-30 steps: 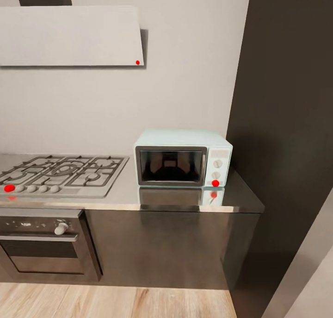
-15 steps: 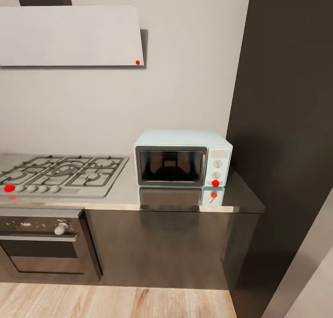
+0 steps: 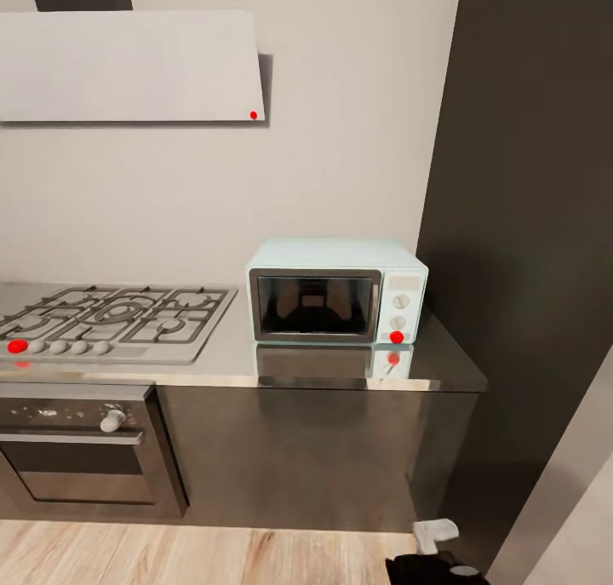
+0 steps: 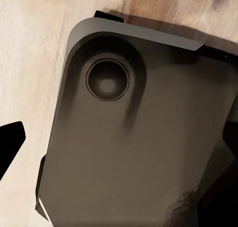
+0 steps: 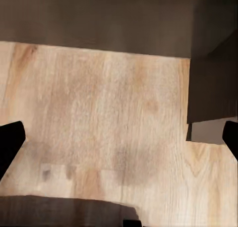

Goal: In the kitchen, take the popcorn bag from the countertop, put it into the microwave, and heat it until the popcorn is cooked so the cooked popcorn ends up inside the bag.

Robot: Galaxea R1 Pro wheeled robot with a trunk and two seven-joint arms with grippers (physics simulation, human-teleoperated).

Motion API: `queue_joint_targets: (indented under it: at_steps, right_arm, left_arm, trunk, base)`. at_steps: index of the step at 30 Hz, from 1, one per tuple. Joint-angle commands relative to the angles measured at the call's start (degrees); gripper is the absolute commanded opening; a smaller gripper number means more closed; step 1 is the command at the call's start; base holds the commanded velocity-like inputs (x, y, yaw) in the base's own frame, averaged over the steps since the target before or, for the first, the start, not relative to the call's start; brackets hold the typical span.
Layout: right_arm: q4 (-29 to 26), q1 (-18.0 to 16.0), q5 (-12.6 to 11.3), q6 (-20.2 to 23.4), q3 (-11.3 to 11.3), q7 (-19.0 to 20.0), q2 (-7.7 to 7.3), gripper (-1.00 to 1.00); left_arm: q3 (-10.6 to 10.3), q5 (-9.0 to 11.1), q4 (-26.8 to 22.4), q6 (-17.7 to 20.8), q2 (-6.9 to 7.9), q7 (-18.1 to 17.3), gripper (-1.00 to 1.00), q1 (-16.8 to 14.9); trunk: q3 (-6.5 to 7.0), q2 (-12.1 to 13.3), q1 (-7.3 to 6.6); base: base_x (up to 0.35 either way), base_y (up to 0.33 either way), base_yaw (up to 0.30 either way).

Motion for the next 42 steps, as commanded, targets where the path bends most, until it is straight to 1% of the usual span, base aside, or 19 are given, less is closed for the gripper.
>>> queue_joint_targets:
  at_steps: [1,2,3,8,9,11,13,14,16,17,20,22,24,25,27,29,34,36,42]
  right_arm:
    - [-4.7,-1.4,0.1,3.5,0.9,0.0,0.18,1.00]
    - [-6.4,-3.6,0.1,5.4,1.2,0.0,0.29,1.00]
    - [-7.5,-7.1,0.0,7.4,1.4,0.1,0.40,1.00]
    - [-8.4,-18.2,-0.1,12.6,1.4,0.0,0.48,1.00]
    - [-8.5,-21.4,-0.1,14.6,1.4,-0.1,0.46,1.00]
    - [-8.5,-25.2,-0.1,16.9,1.4,-0.2,0.44,1.00]
    - [-8.5,-27.7,0.0,18.2,1.3,-0.2,0.43,1.00]
    - [-8.5,-30.4,0.0,19.4,1.3,-0.3,0.43,1.00]
    - [-8.4,-34.0,0.0,20.5,1.1,-0.4,0.38,1.00]
    - [-8.2,-37.5,-0.1,20.5,1.0,-0.5,0.36,1.00]
    - [-7.8,-42.3,-0.1,20.5,0.8,-0.8,0.34,1.00]
    - [-7.7,-44.1,-0.1,20.5,0.8,-1.9,0.42,1.00]
    - [-7.7,-44.6,-0.1,20.5,0.7,-2.8,0.68,1.00]
    - [-7.7,-44.8,0.0,19.8,0.6,-3.6,1.57,1.00]
    - [-7.5,-44.8,-0.1,15.7,0.7,-4.6,2.87,1.00]
    - [-6.2,-44.6,-0.2,10.2,0.8,-5.9,3.59,1.00]
    - [-2.5,-44.7,-0.1,4.2,1.0,-8.8,3.88,1.00]
    - [-1.8,-44.7,-0.1,3.5,1.0,-10.3,3.84,1.00]
    - [-1.5,-44.7,-0.6,3.3,1.1,-10.6,3.92,1.00]
  left_arm:
    - [0.1,0.4,0.0,-0.1,0.01,-0.2,1.00,0.0]
    - [0.1,0.4,0.0,-0.1,0.01,-0.2,1.00,0.0]
    - [0.1,0.4,0.0,-0.1,0.01,-0.2,1.00,0.0]
    - [0.1,0.4,0.0,-0.1,0.01,-0.2,1.00,0.0]
    - [0.1,0.4,0.0,-0.1,0.01,-0.2,1.00,0.0]
    - [0.1,0.4,-0.1,-0.1,0.01,-0.2,1.00,0.0]
    - [0.1,0.4,0.0,-0.1,0.01,-0.2,1.00,0.0]
    - [0.1,0.4,0.0,-0.1,0.01,-0.2,1.00,0.0]
    - [0.1,0.4,0.0,-0.1,0.01,-0.2,1.00,0.0]
    - [0.1,0.4,0.0,-0.1,0.01,-0.2,1.00,0.0]
    - [0.0,0.3,0.0,-0.1,0.01,-0.2,1.00,0.0]
    - [0.0,0.3,0.0,-0.1,0.01,-0.2,1.00,0.0]
    - [0.0,0.3,0.0,-0.1,0.01,-0.2,1.00,0.0]
    - [0.0,0.3,0.0,-0.1,0.01,-0.2,1.00,0.0]
    - [0.0,0.3,0.0,-0.1,0.01,-0.2,1.00,0.0]
    - [-0.1,0.2,0.0,-0.1,0.01,-0.2,1.00,0.0]
    - [-0.1,0.2,0.0,-0.1,0.01,-0.3,1.00,0.0]
    - [-0.2,0.2,0.0,-0.1,0.01,-0.3,1.00,0.0]
    - [-0.8,-0.1,0.0,-0.1,-0.07,-0.3,1.00,0.0]
  trunk:
    - [-0.06,0.0,0.00]
    - [-0.06,0.0,0.00]
    - [-0.06,0.0,0.00]
    - [-0.06,0.0,0.00]
    - [-0.06,0.0,0.00]
    - [-0.06,0.0,0.00]
    - [-0.06,0.0,0.00]
    - [-0.06,0.0,0.00]
    - [-0.06,0.0,0.00]
    - [-0.06,0.0,0.00]
    - [-0.06,0.0,0.00]
    - [-0.06,0.0,0.00]
    - [-0.06,0.0,0.00]
    - [-0.06,0.0,0.00]
    - [-0.06,0.0,0.00]
    - [-0.06,0.0,0.00]
    - [-0.06,0.0,0.00]
    - [-0.06,0.0,0.00]
    - [-0.06,0.0,0.00]
  base:
    - [0.000,0.000,0.000]
    - [0.000,0.000,0.000]
    - [0.000,0.000,0.000]
    - [0.000,0.000,0.000]
    - [0.000,0.000,0.000]
    - [0.000,0.000,0.000]
    - [0.000,0.000,0.000]
    - [0.000,0.000,0.000]
    - [0.000,0.000,0.000]
    - [0.000,0.000,0.000]
    - [0.000,0.000,0.000]
    - [0.000,0.000,0.000]
    - [0.000,0.000,0.000]
    - [0.000,0.000,0.000]
    - [0.000,0.000,0.000]
    - [0.000,0.000,0.000]
    - [0.000,0.000,0.000]
    - [0.000,0.000,0.000]
    - [0.068,0.089,0.000]
